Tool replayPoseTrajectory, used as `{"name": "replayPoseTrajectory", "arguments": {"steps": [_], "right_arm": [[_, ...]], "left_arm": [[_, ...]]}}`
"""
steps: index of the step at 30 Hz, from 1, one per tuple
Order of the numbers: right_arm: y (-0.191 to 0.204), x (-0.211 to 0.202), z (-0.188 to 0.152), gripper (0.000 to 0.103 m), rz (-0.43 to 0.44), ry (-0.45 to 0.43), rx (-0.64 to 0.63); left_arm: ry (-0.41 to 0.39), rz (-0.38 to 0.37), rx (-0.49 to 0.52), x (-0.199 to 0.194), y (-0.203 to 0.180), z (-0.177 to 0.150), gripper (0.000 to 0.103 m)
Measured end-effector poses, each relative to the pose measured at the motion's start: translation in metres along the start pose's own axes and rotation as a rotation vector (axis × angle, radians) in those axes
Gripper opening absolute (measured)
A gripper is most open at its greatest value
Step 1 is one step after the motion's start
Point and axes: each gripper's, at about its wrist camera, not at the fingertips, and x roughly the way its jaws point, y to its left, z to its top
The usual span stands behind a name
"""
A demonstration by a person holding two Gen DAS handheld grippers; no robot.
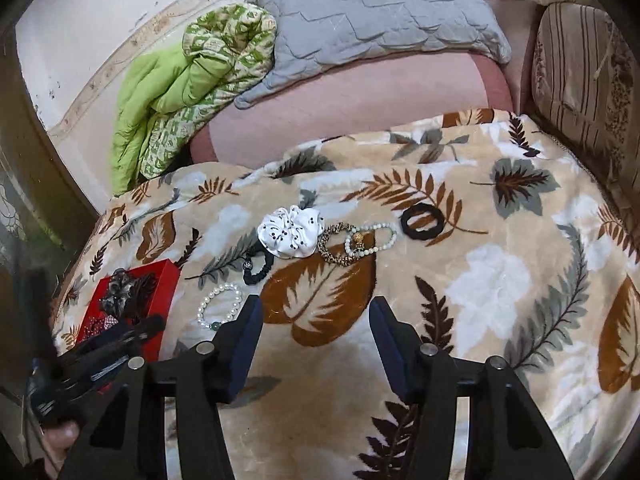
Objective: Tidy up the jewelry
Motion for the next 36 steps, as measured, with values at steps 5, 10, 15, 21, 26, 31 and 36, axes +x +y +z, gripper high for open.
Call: {"name": "replayPoseTrajectory", "arguments": {"steps": [5,10,15,21,26,31,36], "right_arm": [[0.008,0.003,0.000,0.059,0.009,0.015,-0.002],[0.013,-0.002,-0.001,0.059,-0.021,-0.005,-0.061],[0.006,0.001,0.001,0.059,-0.010,-0.003,-0.017],[-0.001,0.018,-0.001,0.054,-0.030,0.016,-0.021],[-0.021,0.050,0.002,0.042,-0.027,0.061,0.047],[-0.032,0.083,0.011,0.038,-0.058,0.095,0.054],[-0.056,0.109,0.040,0.034,-0.073,0.104,0.095]], "left_arm": [[0.048,0.011,0.031,0.024,-0.010,0.006,0.062],[0.087,0.042,0.093,0.042,-0.028,0.013,0.041],[0.132,0.049,0.091,0.066,-0.024,0.013,0.034],[0.092,0.033,0.177,0.068,-0.033,0.007,0.009],[0.105,-0.034,0.184,0.049,-0.026,0.003,0.009],[0.054,-0.078,0.177,0.001,-0.012,-0.011,0.009],[0.070,-0.160,0.089,-0.008,-0.006,-0.012,0.009]]}}
